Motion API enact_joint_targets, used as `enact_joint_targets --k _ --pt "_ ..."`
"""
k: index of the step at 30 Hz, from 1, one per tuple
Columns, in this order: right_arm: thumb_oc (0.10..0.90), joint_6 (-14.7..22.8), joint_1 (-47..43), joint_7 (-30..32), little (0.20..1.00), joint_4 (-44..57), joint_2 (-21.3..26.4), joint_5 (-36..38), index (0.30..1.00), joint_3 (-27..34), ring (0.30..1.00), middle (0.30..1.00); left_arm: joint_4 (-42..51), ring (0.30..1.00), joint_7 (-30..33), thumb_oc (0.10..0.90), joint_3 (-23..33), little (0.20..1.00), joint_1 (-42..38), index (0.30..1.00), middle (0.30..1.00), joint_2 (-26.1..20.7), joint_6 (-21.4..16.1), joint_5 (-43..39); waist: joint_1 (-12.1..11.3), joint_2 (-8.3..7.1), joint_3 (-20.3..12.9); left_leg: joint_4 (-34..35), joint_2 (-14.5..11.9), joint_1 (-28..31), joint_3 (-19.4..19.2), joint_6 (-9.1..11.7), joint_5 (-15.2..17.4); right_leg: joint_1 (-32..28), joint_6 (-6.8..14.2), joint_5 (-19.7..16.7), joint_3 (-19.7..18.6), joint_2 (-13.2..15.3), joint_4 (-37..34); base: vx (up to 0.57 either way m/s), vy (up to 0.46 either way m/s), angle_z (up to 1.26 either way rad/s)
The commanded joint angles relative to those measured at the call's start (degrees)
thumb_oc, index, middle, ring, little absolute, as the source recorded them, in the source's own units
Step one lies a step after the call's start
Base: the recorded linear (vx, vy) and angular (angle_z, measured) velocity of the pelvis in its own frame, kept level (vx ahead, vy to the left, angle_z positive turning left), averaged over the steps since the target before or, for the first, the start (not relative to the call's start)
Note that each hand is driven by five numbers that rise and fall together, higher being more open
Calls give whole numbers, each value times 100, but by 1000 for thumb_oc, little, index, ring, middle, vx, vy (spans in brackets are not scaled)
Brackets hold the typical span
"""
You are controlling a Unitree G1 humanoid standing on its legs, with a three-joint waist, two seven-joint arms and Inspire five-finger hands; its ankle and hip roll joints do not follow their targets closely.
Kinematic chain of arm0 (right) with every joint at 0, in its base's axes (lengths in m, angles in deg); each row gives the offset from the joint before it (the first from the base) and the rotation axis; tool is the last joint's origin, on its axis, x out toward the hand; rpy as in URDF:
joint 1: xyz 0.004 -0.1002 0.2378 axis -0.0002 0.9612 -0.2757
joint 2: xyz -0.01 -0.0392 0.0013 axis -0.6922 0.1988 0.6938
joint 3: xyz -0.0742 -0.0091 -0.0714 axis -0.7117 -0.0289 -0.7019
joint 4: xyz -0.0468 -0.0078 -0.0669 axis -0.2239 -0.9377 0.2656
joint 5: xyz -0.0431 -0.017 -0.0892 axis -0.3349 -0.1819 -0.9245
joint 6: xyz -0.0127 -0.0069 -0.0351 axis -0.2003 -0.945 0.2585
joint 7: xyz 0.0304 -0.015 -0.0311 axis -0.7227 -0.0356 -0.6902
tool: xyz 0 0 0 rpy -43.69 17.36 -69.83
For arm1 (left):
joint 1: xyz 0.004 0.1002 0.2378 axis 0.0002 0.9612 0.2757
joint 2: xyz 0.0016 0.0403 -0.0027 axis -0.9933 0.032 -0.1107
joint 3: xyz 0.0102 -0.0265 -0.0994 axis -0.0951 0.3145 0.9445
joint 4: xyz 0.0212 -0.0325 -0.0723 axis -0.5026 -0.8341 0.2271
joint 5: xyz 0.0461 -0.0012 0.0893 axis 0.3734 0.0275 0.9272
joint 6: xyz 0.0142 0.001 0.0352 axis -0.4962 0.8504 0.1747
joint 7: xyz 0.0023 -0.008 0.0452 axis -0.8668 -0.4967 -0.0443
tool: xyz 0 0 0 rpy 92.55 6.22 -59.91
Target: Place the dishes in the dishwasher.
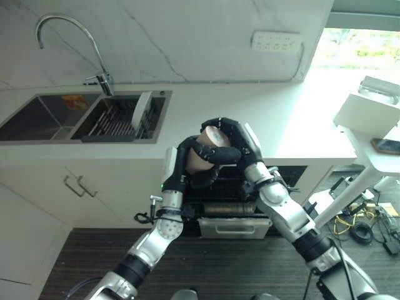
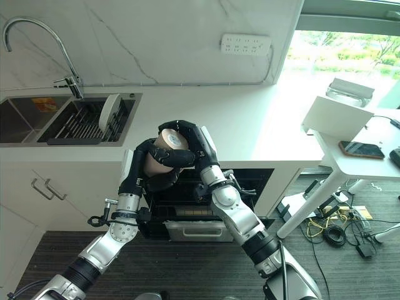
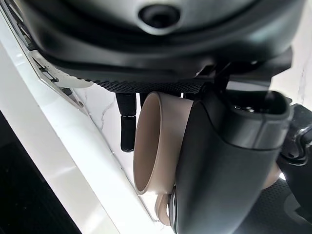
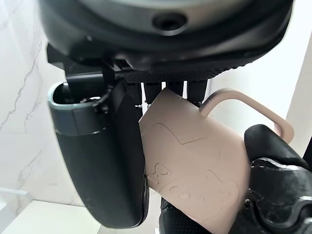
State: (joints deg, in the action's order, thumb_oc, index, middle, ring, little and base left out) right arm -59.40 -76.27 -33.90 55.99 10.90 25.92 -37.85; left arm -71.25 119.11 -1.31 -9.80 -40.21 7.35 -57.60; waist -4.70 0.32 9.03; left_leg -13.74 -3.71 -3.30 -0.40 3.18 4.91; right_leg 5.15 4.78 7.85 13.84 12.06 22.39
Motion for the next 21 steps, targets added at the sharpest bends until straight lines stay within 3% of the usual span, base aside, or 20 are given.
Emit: enact_joint_targets --k 1,5,17,18,19,21 --pt "400 329 -1043 -563 300 163 -600 56 300 -716 300 300 1116 300 -715 400 -787 300 -1773 300 300 416 -1410 98 4 -199 -60 -345 135 260 -461 -297 853 -411 160 184 -398 -75 -520 0 0 0" --pt "400 412 -1060 -772 300 255 -649 366 300 -729 300 300 1172 300 -1314 400 -935 300 -1832 300 300 476 -1559 -241 17 -189 -64 -345 139 258 -466 -305 851 -406 158 181 -395 -70 -520 0 0 0" --pt "400 411 -878 -1024 300 498 -777 1667 300 -735 300 300 1158 300 -1507 400 -1069 300 -1865 300 300 469 -1490 -428 62 -156 -88 -345 135 280 -499 -317 853 -422 153 199 -395 -72 -520 0 0 0" --pt "400 433 -859 -1019 300 514 -792 1745 300 -723 300 300 1148 561 -1492 574 -1084 561 -1866 561 561 473 -1496 -425 67 -156 -90 -345 131 281 -504 -319 855 -423 154 200 -391 -72 -520 0 0 0" --pt "400 466 -825 -993 300 545 -810 1858 300 -687 300 300 1146 900 -1566 800 -1086 900 -1859 900 900 479 -1502 -513 75 -156 -94 -345 127 281 -511 -317 854 -422 155 199 -387 -73 -520 0 0 0" --pt "400 505 -785 -955 300 562 -845 1968 300 -653 300 300 1155 900 -1676 800 -1091 900 -1854 900 900 490 -1436 -585 88 -147 -101 -345 118 279 -524 -317 850 -421 154 198 -382 -75 -520 0 0 0"
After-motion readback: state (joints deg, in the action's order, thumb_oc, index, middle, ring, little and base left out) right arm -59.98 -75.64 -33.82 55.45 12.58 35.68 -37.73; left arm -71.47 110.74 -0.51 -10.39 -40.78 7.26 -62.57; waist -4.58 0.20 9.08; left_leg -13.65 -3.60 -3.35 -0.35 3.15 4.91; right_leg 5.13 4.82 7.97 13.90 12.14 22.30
